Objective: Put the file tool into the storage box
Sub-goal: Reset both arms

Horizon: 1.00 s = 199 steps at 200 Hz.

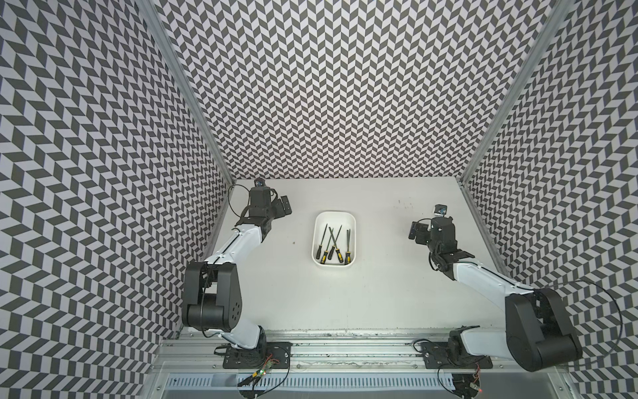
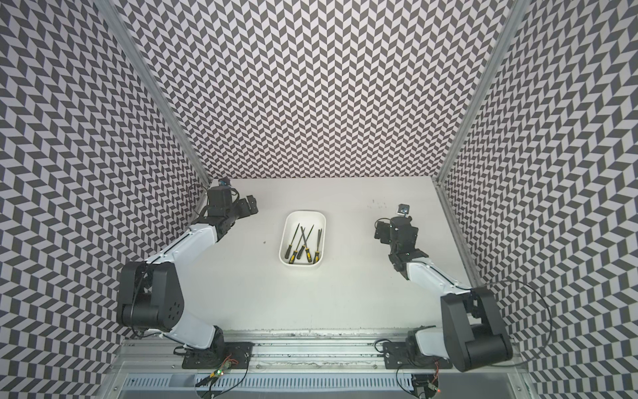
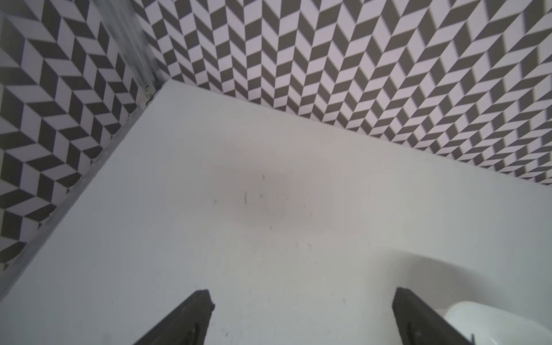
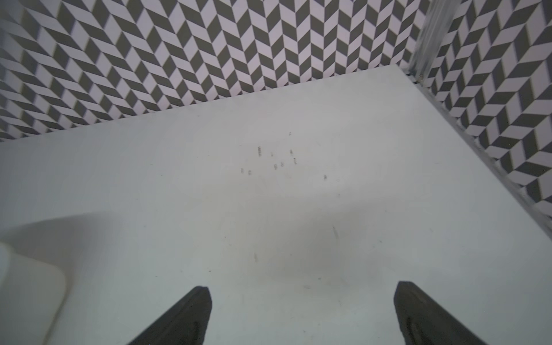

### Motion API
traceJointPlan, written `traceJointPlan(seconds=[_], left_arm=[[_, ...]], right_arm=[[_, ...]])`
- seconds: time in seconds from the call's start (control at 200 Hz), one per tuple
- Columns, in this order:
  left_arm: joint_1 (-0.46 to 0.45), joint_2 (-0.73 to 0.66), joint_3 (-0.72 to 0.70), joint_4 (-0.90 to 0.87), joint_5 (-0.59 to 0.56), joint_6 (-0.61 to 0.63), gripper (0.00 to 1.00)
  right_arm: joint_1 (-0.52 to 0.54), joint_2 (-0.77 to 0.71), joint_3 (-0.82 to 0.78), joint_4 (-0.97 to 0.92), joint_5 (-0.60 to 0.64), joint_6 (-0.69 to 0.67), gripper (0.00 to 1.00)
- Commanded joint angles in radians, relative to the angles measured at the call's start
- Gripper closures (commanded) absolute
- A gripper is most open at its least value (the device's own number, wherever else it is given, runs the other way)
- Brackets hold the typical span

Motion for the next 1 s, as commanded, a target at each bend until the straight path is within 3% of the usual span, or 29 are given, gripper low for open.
traceJointPlan(seconds=[0.0,0.11,0.245,0.336,0.436,0.536,0.606,0.736,0.851,0.992], left_arm=[[0.015,-0.035,-0.095,0.166,-0.055,0.101,0.00],[0.019,-0.054,-0.160,0.218,-0.151,0.119,0.01],[0.041,-0.071,-0.225,0.304,-0.169,0.097,0.00],[0.050,-0.075,-0.275,0.396,-0.154,0.130,0.00],[0.068,-0.062,-0.317,0.493,-0.081,0.187,0.00],[0.099,-0.030,-0.367,0.602,0.068,0.209,0.00],[0.127,-0.004,-0.425,0.707,0.178,0.176,0.00],[0.135,-0.005,-0.530,0.892,0.200,0.184,0.00],[0.124,-0.002,-0.575,0.983,0.294,0.240,0.00],[0.105,-0.013,-0.645,1.107,0.279,0.266,0.00]], right_arm=[[-0.004,0.046,-0.002,0.201,0.121,-0.082,0.00],[-0.004,0.096,-0.075,0.394,0.135,-0.153,0.01],[-0.007,0.143,-0.178,0.663,0.183,-0.222,0.01],[-0.006,0.151,-0.248,0.813,0.102,-0.242,0.00],[-0.017,0.170,-0.305,0.940,0.116,-0.222,0.00],[-0.076,0.121,-0.390,1.004,0.027,-0.169,0.00],[-0.104,0.197,-0.494,1.266,0.008,-0.152,0.01],[-0.097,0.171,-0.382,1.030,-0.044,-0.176,0.00],[-0.096,0.199,-0.395,1.127,-0.007,-0.164,0.00],[-0.097,0.193,-0.395,1.111,-0.006,-0.160,0.00]])
